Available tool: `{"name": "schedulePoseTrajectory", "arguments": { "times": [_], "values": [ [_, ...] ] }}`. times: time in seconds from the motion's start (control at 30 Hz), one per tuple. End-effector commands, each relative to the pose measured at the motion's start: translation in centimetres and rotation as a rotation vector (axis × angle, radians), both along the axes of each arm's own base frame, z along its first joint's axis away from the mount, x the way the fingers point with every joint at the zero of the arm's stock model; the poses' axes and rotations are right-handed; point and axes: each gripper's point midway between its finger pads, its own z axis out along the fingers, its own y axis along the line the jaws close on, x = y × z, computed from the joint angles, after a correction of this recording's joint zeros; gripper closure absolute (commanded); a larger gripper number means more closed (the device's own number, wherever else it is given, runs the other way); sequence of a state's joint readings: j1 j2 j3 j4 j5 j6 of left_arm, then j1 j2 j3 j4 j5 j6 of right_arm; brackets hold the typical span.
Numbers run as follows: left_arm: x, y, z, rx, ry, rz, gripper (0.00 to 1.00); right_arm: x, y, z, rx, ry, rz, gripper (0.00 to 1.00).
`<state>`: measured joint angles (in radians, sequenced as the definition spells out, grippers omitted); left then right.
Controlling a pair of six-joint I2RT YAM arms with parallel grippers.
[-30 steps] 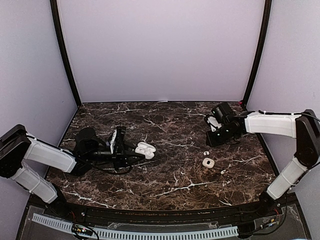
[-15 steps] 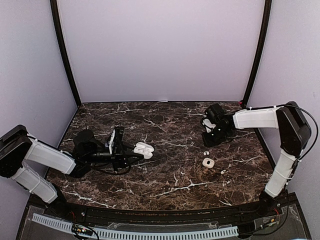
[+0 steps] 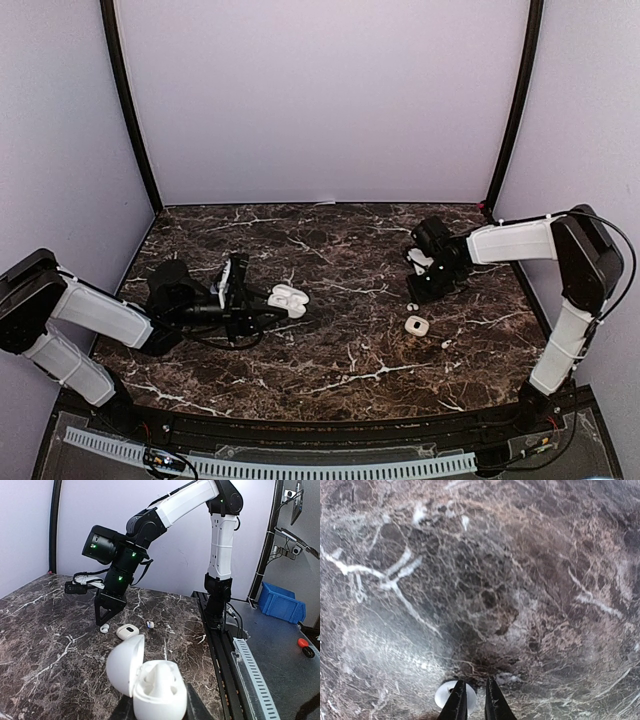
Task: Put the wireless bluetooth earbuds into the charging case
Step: Adjust the right earbud at the center of the board.
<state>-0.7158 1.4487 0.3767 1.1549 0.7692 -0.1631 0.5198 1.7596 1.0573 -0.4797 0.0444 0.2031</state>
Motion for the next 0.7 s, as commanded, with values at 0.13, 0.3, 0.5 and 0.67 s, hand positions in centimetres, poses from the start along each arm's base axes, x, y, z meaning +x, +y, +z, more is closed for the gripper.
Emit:
{"name": "schedulePoseTrajectory", "arguments": {
  "times": [0.13, 0.3, 0.5, 0.67],
  "values": [
    [-0.3, 0.2, 0.6, -0.029, -0.014, -0.015, 0.85, -1.4, -0.5, 0.4, 0.004, 0.010, -0.006, 0.88],
    [-0.5, 0.3, 0.6, -0.031, -0.014, -0.016, 0.85, -2.3, -0.3, 0.6, 0.015, 0.019, 0.002, 0.88],
    [-0.5, 0.3, 0.6, -0.031, -0.015, -0.018, 0.85, -3.1, 0.3, 0.3, 0.023, 0.033, 0.032, 0.87],
    [-0.7, 0.4, 0.7, -0.032, -0.015, -0.017, 0.85, -3.5, 0.8, -0.2, 0.005, 0.052, 0.060, 0.87]
  ]
}}
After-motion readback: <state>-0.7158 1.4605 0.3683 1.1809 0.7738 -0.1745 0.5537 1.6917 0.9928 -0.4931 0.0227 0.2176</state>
